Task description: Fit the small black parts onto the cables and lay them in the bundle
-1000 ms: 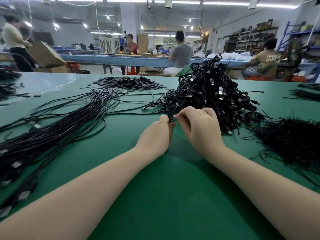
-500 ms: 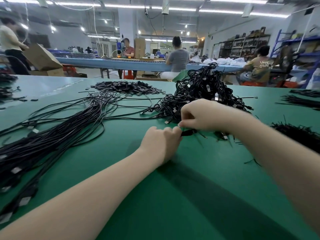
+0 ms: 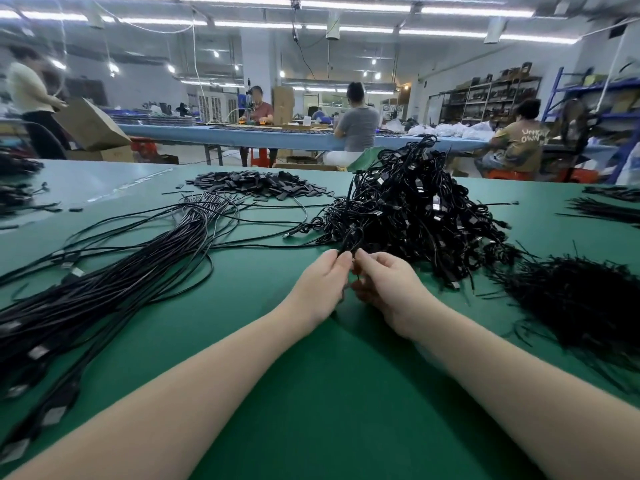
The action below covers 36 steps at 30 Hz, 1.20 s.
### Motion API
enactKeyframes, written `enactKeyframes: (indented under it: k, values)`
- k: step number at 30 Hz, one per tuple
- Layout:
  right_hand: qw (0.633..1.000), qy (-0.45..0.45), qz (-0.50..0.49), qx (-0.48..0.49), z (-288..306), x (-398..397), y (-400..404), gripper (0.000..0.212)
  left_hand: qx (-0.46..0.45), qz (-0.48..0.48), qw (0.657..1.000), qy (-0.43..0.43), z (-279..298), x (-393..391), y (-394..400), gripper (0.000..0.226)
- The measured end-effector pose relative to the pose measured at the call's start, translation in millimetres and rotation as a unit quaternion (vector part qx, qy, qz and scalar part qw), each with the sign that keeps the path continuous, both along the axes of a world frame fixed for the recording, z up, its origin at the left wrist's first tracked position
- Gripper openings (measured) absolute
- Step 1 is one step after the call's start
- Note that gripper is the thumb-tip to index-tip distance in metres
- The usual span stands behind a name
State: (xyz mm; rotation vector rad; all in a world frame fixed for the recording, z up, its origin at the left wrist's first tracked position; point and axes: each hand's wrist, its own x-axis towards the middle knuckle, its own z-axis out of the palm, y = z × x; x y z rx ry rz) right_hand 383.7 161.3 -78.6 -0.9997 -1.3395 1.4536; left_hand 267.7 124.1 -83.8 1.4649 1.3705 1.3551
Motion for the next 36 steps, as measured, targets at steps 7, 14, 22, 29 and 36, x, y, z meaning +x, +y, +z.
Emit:
enactKeyframes:
  k: [7,14,22,29,36]
  values:
    - [0.998,0.041,-0.031,0.029,-6.0,-0.2,-2.6,0.019,-0.026,-0.030,0.999,-0.035,0.8,-3.1,5.9,0.005]
    - [0.998,0.053,0.038,0.010,1.2,6.7,-7.1,0.017,-0.031,-0.039,0.997,-0.054,0.9,-4.7,3.5,0.006]
    - [0.996,0.058,0.073,0.003,4.2,12.1,-9.0,0.008,-0.029,-0.037,0.997,-0.068,1.3,-6.9,1.2,0.005]
    - [0.991,-0.019,-0.004,0.129,1.0,10.2,-9.6,0.007,-0.024,-0.034,0.997,-0.063,-1.1,-7.8,3.4,0.007]
    - [0.969,-0.118,-0.036,0.215,3.4,12.7,-5.6,0.008,-0.033,-0.043,0.996,-0.066,-1.8,-5.3,2.5,0.011]
